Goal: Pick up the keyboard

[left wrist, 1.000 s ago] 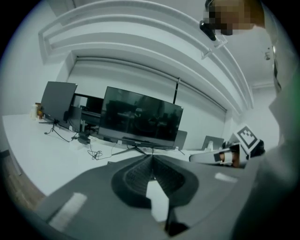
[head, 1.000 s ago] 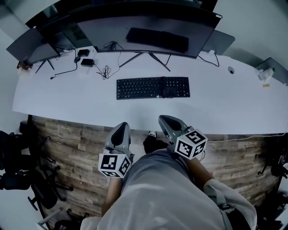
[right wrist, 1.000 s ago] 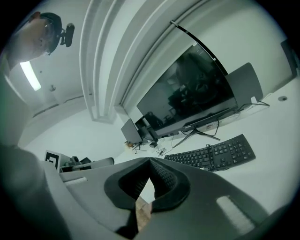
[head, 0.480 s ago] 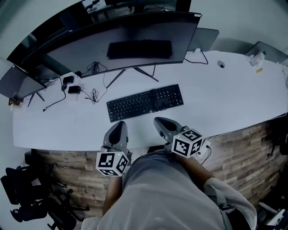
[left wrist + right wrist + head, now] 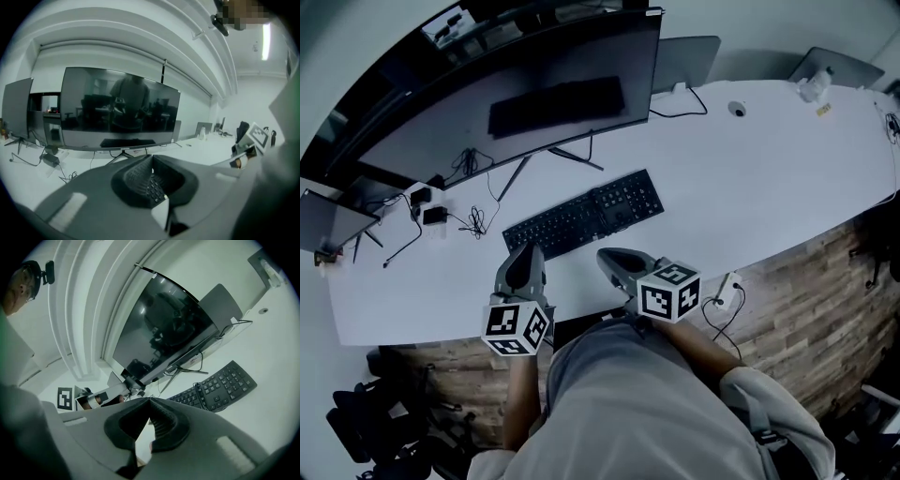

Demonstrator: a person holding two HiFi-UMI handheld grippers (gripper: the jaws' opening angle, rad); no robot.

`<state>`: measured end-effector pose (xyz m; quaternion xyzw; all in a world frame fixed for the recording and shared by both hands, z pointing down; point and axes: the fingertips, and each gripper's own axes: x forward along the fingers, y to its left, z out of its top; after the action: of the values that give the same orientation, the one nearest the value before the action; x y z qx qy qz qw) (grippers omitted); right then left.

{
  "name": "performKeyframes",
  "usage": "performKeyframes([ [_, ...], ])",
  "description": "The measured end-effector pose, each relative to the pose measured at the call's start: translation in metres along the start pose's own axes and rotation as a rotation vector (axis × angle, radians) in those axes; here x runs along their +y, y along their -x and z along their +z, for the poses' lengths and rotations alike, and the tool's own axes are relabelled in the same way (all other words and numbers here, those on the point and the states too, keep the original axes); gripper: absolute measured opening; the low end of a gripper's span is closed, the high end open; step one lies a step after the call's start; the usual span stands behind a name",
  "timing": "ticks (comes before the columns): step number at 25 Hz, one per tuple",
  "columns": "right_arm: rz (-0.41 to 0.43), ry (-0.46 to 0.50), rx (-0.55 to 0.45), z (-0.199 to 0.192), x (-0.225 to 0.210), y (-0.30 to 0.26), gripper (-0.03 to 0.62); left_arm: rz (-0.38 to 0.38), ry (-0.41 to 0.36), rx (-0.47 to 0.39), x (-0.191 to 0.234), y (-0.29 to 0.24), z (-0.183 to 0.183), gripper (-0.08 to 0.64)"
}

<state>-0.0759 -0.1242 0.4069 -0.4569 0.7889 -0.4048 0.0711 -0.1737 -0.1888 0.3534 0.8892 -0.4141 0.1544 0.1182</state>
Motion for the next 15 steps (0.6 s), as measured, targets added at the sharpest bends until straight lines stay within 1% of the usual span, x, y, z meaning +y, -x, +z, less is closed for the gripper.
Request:
performKeyframes([
  [2, -0.011, -0.026, 0.013, -0.006, -0.005, -0.001, 0.0, -0.013, -0.029, 0.025, -0.001, -0.008, -0.002, 0.0],
  [5, -0.034, -0.06, 0.037, -0.013, -0.016, -0.006, 0.001, -0.057, -0.08, 0.071, -0.002, -0.025, -0.006, 0.0],
  [10, -0.094, -0.082, 0.1, -0.03, -0.035, -0.019, 0.002, -0.131, -0.155, 0.151, 0.004, -0.05, -0.018, 0.0],
  [15, -0.137, -0.119, 0.137, -0.042, -0.049, -0.036, 0.002, -0.194, -0.215, 0.196, 0.012, -0.073, -0.023, 0.0],
])
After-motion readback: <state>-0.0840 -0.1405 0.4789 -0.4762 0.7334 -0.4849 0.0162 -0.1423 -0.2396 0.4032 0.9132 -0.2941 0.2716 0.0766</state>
